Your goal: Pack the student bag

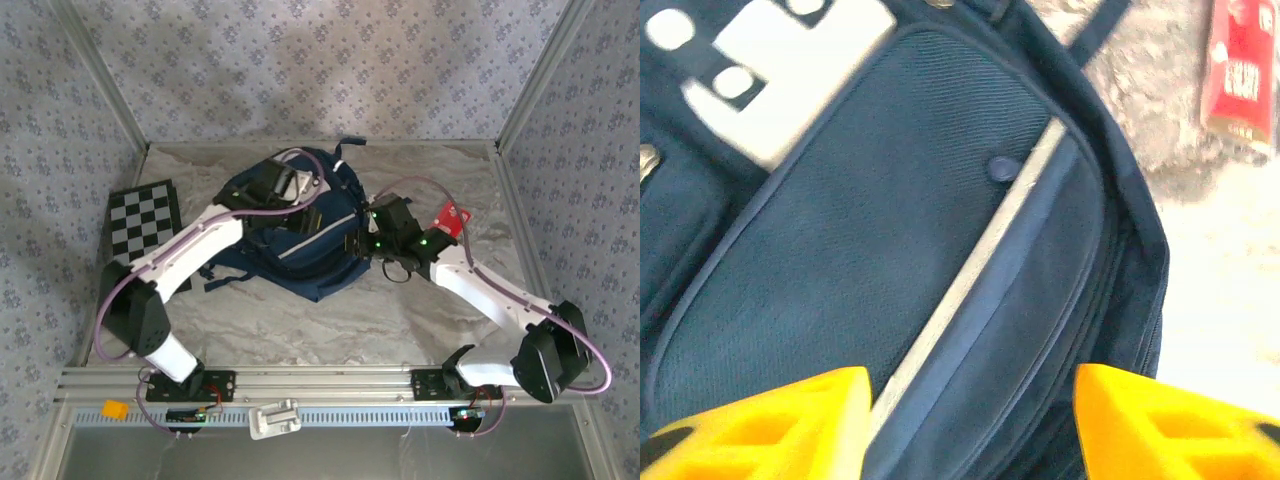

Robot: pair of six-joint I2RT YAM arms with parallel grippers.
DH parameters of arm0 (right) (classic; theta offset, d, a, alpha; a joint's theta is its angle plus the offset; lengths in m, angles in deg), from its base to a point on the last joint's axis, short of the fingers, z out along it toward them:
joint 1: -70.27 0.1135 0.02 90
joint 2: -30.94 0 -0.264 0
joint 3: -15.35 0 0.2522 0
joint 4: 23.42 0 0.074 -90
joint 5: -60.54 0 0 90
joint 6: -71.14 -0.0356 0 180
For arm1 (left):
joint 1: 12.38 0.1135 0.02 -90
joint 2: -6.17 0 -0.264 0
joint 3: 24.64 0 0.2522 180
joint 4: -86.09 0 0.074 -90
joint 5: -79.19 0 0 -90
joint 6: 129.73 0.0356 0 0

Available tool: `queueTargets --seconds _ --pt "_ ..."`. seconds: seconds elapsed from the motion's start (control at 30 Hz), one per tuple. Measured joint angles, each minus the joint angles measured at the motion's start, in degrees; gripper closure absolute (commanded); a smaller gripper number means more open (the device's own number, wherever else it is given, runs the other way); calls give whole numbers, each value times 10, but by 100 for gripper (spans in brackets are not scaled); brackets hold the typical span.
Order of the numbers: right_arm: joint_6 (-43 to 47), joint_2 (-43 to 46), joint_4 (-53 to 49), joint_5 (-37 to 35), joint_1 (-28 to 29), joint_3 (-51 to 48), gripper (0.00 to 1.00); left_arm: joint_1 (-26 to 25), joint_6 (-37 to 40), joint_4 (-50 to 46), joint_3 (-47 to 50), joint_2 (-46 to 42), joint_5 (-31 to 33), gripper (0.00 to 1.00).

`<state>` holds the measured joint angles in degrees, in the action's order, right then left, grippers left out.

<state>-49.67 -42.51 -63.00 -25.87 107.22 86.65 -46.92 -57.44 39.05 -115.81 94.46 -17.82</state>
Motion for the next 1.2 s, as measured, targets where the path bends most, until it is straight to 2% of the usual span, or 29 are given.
queueTargets --seconds 0.13,0.23,0.4,0.53,0.9,1.03,1.2 --pt "-13 -12 -23 7 18 0 65 81 -61 21 69 -80 -14 38" --pt "-25 -42 -23 20 40 5 64 150 -108 37 110 -105 -23 38" --pt "-45 -103 -9 29 84 22 62 241 -176 64 194 -96 -35 38" --pt "-61 -137 5 33 108 37 62 283 -213 87 223 -64 -54 38" --pt "-84 -174 24 30 120 47 60 301 -268 169 225 28 -78 40" --pt "-87 -175 25 26 120 48 60 301 -285 195 225 54 -90 46" --pt "-89 -180 30 26 115 48 60 301 -302 216 225 75 -103 63"
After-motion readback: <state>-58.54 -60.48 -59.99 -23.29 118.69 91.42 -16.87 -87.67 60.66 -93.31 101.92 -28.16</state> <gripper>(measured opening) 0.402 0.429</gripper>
